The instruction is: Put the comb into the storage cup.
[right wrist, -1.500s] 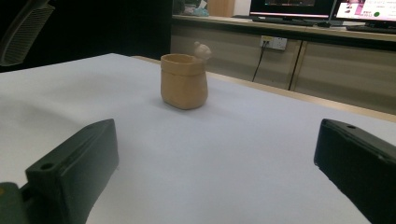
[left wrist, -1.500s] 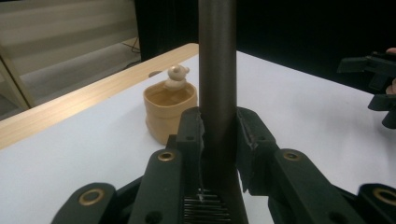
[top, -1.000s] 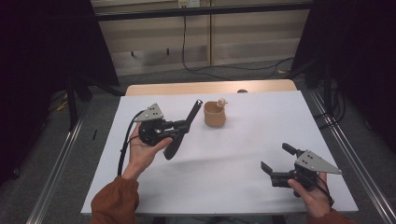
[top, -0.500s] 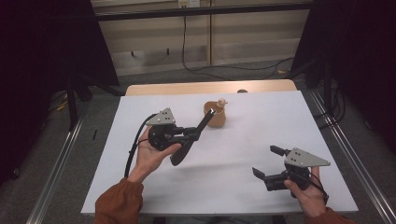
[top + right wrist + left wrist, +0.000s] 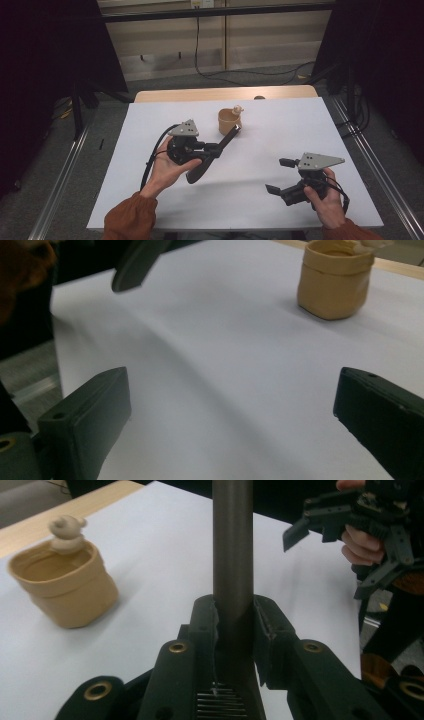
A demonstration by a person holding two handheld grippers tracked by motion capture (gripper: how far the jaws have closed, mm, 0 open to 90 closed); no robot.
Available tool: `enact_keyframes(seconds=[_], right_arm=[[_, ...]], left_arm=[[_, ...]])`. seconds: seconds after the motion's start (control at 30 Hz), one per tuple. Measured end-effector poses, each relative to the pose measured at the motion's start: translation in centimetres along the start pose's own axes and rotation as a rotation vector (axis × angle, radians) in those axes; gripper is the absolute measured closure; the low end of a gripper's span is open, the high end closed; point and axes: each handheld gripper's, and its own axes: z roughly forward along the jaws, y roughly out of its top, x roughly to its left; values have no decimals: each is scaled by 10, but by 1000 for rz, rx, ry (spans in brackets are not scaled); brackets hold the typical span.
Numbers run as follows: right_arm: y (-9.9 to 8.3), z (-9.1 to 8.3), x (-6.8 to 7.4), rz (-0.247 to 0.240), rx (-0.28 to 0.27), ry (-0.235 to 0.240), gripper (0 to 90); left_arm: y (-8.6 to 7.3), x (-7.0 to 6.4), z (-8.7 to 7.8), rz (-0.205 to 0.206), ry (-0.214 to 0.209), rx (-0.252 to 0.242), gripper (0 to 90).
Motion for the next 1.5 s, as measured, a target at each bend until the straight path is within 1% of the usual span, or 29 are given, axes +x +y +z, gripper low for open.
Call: enact_keyframes(seconds=[0.03,0.1,0.17,0.27,0.37,0.43,0.47,0.53,0.57,0.6,0.63,0.7,0.73,0.77,0.8,0.83,0.87,0.9,0.93,1.03,1.07,1.1,1.17,1.23,1.27,1.33,1.37,1.4,1.5], right_arm=[[1,2,1,10,-3,9,10],[1,6,5,10,15,27,13],[2,10,8,20,31,58,12],[3,15,11,16,76,87,14],[5,17,13,-8,61,101,15],[8,17,14,-32,70,86,20],[11,16,13,-37,77,78,20],[17,14,11,-52,126,93,54],[21,13,10,-61,136,95,63],[25,12,9,-61,140,96,58],[29,11,8,-61,145,95,67],[35,9,6,-70,153,102,101],[38,9,5,-68,175,112,94],[40,9,5,-63,191,127,94],[41,10,5,-61,204,149,98],[41,12,5,-61,222,161,96],[41,14,5,-67,237,169,90],[40,16,5,-72,250,176,86],[39,18,5,-72,272,178,90],[38,23,3,-71,323,199,100],[39,23,2,-80,333,196,99],[40,24,2,-89,343,188,95],[43,26,0,-97,365,202,96],[46,27,-1,-116,376,191,94],[48,28,-2,-123,385,193,86],[50,29,-3,-138,398,207,63],[51,30,-3,-146,403,211,64],[51,31,-3,-160,410,219,63],[54,34,-1,-179,433,226,64]], left_arm=[[0,-2,2,7,-6,9,729],[0,-5,7,23,-19,38,729],[0,-8,11,38,-32,58,729],[2,-12,14,49,-43,89,729],[5,-16,15,67,-53,116,729],[5,-19,16,84,-63,134,730],[5,-21,17,94,-58,130,729],[5,-23,18,110,-64,144,729],[5,-23,19,114,-62,147,729],[4,-24,21,115,-72,165,729],[4,-25,23,121,-67,172,729],[3,-26,25,125,-79,194,730],[3,-26,26,130,-76,200,730],[3,-26,27,125,-83,213,729],[3,-26,27,133,-78,223,730],[3,-27,28,134,-77,231,729],[3,-27,29,137,-84,245,729],[3,-29,30,138,-80,250,730],[3,-29,30,149,-85,270,730],[2,-31,34,159,-90,304,729],[2,-32,35,161,-83,304,730],[2,-32,35,159,-86,303,730],[2,-33,36,161,-87,306,730],[2,-34,38,166,-91,319,730],[2,-34,39,169,-96,333,729],[0,-35,42,169,-97,346,729],[0,-35,42,181,-98,359,730],[0,-35,43,183,-101,367,729],[-1,-35,45,183,-103,383,730]])
